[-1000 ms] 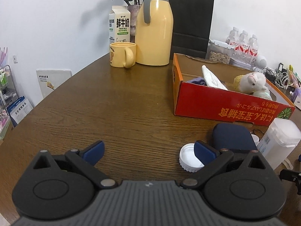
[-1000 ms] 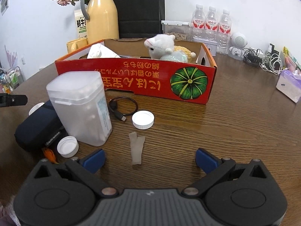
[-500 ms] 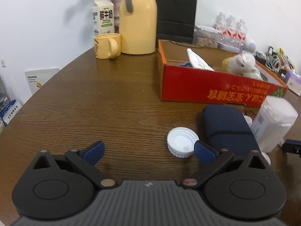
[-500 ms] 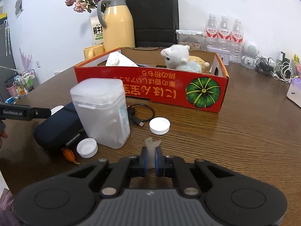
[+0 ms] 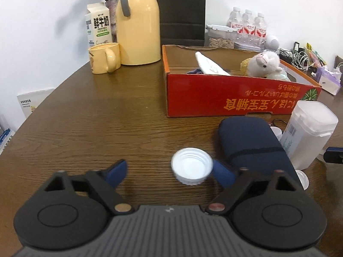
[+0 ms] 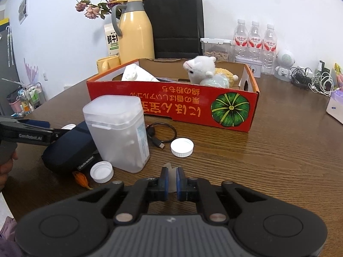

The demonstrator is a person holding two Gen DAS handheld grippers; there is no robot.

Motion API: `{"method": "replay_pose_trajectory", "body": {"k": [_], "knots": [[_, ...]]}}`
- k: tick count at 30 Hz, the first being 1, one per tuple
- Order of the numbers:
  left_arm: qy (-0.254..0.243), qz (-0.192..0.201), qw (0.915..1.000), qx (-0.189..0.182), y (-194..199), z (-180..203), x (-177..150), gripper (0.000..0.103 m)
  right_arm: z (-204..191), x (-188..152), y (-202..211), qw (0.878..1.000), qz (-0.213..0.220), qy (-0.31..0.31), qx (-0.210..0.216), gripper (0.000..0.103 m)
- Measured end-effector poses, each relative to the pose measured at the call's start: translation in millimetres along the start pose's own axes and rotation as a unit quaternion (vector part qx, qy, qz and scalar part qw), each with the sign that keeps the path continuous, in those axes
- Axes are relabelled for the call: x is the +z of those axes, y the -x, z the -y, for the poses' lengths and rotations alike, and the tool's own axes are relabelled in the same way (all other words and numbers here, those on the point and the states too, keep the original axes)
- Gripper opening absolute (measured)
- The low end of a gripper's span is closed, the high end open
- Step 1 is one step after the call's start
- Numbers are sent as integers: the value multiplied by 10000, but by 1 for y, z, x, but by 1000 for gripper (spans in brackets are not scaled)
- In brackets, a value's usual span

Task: Organize objects
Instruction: 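Grasp the white bottle cap with the left tool while the right tool grasps the beige strip, then carry the cap and strip into the box and open both tools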

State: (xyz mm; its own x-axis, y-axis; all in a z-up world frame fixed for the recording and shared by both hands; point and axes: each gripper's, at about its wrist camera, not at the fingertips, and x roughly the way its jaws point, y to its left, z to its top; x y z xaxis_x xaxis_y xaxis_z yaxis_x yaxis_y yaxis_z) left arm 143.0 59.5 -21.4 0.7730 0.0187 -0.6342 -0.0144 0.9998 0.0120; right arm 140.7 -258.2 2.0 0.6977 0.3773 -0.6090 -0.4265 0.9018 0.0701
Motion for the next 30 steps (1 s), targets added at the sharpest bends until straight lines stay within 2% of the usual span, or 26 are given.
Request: {"method": "replay_pose_trajectory", "body": {"k": [1,4,5,12,19,30], "knots": [[12,-37,10000,-41,-2,0,0,73,0,0,0,10000,8,-2,0,6],[65,-6,9997,-251,0,-1,0,43,0,1,2,10000,35,1,3,6],[84,6,9995,-317,1,-2,0,41,0,1,2,10000,43,1,4,6],[190,223,9991,-294,9,-3,5,41,1,5,7,9999,129,25,-26,6],[173,573,9979,-265,22,-2,22,41,4,17,14,9992,357,108,-114,6],[66,1175,9920,-460,28,20,70,41,11,70,19,9935,1056,354,-244,6]]}}
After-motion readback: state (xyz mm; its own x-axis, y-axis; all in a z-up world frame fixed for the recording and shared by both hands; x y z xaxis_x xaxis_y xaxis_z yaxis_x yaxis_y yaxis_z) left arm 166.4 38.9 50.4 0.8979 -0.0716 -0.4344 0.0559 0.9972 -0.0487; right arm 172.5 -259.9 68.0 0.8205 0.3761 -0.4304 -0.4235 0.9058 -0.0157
